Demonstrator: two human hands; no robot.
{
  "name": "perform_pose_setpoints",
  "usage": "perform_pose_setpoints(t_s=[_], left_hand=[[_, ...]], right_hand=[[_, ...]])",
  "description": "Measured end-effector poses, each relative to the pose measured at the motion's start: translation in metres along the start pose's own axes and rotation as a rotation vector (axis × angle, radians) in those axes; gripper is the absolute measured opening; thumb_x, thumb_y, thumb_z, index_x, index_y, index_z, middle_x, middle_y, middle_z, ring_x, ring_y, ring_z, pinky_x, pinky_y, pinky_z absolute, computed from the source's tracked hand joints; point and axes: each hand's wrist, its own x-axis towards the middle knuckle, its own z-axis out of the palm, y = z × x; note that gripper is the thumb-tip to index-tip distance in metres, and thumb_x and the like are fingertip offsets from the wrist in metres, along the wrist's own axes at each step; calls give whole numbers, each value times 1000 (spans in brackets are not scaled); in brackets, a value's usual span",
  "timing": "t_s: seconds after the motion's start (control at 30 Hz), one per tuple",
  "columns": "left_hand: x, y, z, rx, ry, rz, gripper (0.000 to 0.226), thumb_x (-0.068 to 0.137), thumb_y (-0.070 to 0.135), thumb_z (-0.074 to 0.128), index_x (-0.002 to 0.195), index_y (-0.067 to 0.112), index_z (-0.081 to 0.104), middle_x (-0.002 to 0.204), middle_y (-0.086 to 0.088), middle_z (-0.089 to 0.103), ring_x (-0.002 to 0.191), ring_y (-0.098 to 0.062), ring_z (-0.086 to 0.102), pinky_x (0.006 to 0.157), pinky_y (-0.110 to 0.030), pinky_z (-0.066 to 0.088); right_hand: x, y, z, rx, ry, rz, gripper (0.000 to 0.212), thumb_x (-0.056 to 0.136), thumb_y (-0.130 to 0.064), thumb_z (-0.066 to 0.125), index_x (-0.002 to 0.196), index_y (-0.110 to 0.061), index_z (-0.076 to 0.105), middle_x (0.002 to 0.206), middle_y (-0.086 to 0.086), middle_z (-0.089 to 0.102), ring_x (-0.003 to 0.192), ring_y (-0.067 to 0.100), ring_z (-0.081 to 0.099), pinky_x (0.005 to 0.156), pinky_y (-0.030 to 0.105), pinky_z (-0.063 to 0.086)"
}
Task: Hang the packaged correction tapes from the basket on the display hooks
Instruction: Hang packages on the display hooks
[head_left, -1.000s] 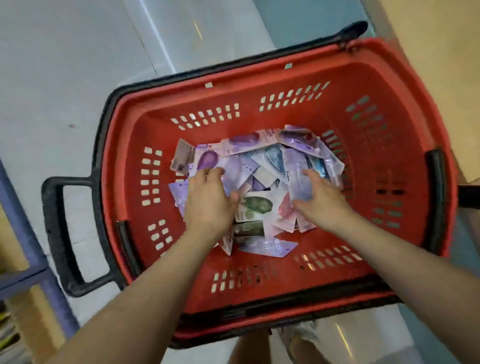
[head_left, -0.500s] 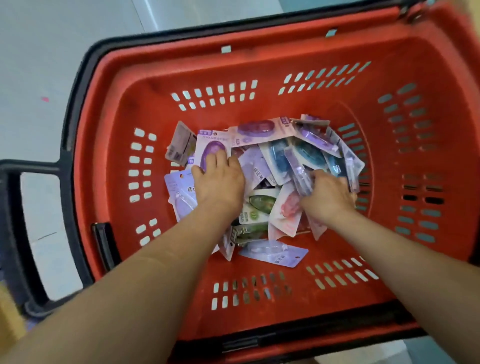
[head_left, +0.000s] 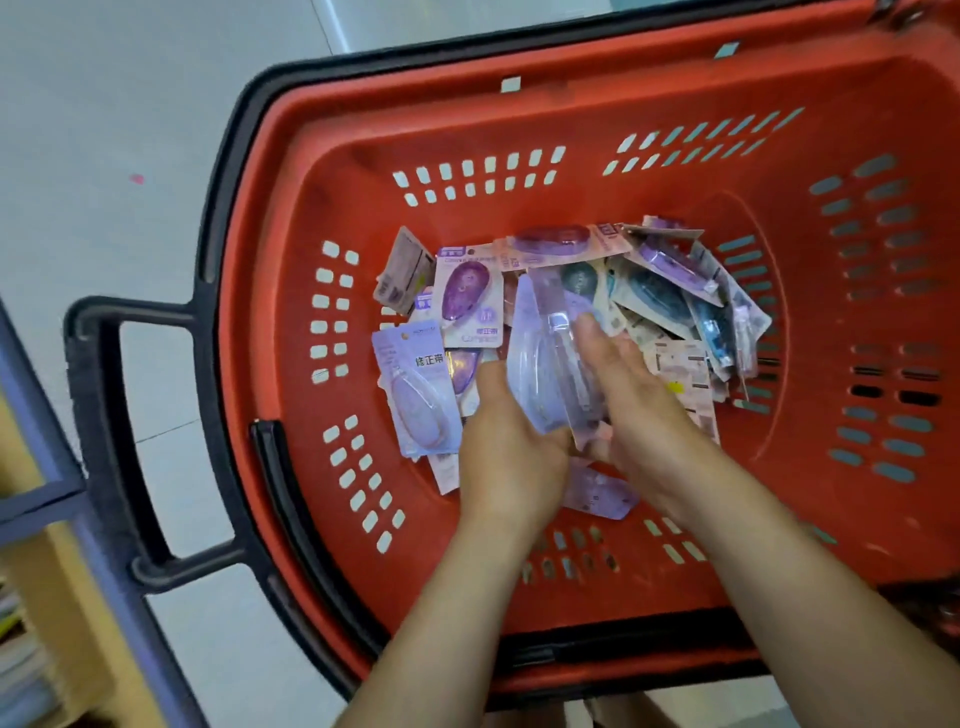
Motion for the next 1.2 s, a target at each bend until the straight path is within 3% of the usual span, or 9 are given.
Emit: perform_pose_setpoints(t_s=[0.07,0.17,0.4,0.5,0.67,0.87,1.0,1.1,1.2], left_hand=[[1,-5,-4,-67,-37,13,48,74,14,67,116,17,45,104,-1,70,96,-22,68,85,-44,54],[-1,-10,-10,-163,-8,36,42,77,21,56,119,16,55,108,0,69,99,-16,67,88,-45,54],[-15,7,-13,-434,-73,41,33,84,-2,60,109,20,62,99,2,72,90,-6,68,79,-27,55],[-9,5,-25,-45,-246,-16,35,82,5,55,107,30,54,114,2,64,111,-13,61,93,-35,51],[44,-12,-59,842,21,134,72,85,21,60,148,11,26,154,-11,27,140,-33,24,112,-39,28],[74,-4,-65,1289,-268,124,35,88,23,58,121,13,55,127,-13,52,118,-32,49,94,-39,42],[66,15,-82,817,-444,172,7,89,14,66,83,10,64,83,-6,68,78,-26,62,65,-31,45],[48,33,-90,164,-569,16,9,88,9,71,96,6,74,89,-9,76,87,-30,72,81,-38,59],[37,27,-64,-3,-525,-67,18,88,7,71,105,6,74,98,-8,77,95,-28,72,91,-42,57]], right_hand=[[-2,-4,-3,65,-84,25,76,64,-83,60,118,-29,61,120,-2,68,106,19,67,91,46,53],[3,-9,-3,-159,52,-133,30,86,-43,70,85,-15,58,85,3,61,78,16,57,72,36,45],[0,-16,2,-8,-143,-158,67,62,-39,76,124,-23,57,114,-3,72,99,14,72,75,27,57],[3,-12,-8,31,-65,-205,59,61,-29,80,117,-19,65,110,1,75,95,15,73,72,27,58],[13,2,-36,-71,207,-178,35,70,-33,83,97,-13,74,88,5,77,73,17,72,60,30,55],[18,24,-43,-73,254,-59,23,78,-29,81,89,-10,74,88,18,74,66,24,69,55,37,56],[17,29,-44,-182,327,-124,50,75,-33,85,120,-23,65,111,0,67,93,13,67,81,40,56],[9,20,-45,-261,225,-267,63,78,-30,82,132,-45,54,119,-8,64,106,11,63,93,32,51],[2,10,-43,-238,57,-332,46,84,-20,75,123,-42,64,117,-14,69,108,3,64,99,30,51]])
